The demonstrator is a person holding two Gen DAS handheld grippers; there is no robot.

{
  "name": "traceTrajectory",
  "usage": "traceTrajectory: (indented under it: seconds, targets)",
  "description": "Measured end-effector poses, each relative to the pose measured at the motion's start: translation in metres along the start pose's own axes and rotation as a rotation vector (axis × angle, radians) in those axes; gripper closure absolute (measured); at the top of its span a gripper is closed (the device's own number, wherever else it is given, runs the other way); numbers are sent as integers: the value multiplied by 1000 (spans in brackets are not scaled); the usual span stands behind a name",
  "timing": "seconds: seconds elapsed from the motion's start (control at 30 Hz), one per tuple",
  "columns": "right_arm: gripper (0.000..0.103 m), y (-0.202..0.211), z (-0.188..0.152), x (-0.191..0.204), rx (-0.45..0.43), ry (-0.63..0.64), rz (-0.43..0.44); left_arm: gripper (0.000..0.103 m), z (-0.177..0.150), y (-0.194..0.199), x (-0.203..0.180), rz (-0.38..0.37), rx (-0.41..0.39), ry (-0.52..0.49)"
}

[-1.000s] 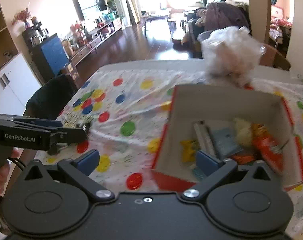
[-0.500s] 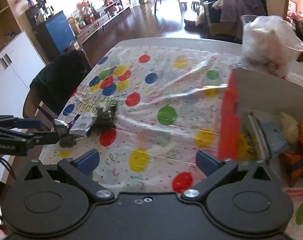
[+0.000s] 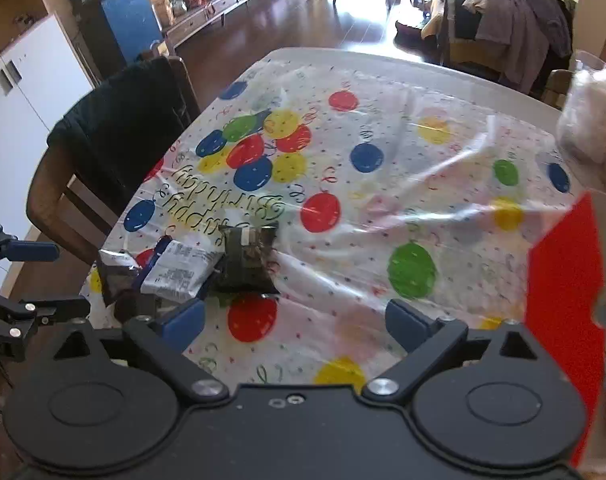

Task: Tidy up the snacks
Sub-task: 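Withdraw both open grippers from the box toward the remaining snacks, then grasp the dark chocolate bar with the right gripper while the left grasps a silver foil packet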

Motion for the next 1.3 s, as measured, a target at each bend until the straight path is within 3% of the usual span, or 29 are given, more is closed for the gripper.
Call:
traceTrajectory:
  seconds: [0.33, 0.53, 0.67, 0.9, 1.1, 1.3]
  targets:
    - [21, -54, 27, 16, 72, 10, -5, 21, 6, -33, 23, -71, 73, 44]
    - [30, -73, 31, 22, 101, 34, 3, 34, 8, -47, 22, -106, 98, 54]
    - [34, -84, 34, 23, 112, 33, 5, 41, 8, -57, 24, -89, 120, 61]
    - [49, -94, 32, 28, 128, 52, 19, 59, 7, -63, 28, -84, 136, 82]
    - [68, -94, 35, 33, 118, 66, 28, 64, 7, -63, 30, -83, 133, 100]
    - [71, -90, 32, 33, 98, 77, 14, 66, 6, -61, 30, -73, 126, 110]
Point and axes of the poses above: each gripper's, at about its wrist camera, not at the fingertips, and y roughly against the way its jaws point, x to its left, z to its top, the point moved 8 cm from there along -y, roughly the way its jaws point, and after that the axes turned 1 degree about x, right-handed, at the moved point
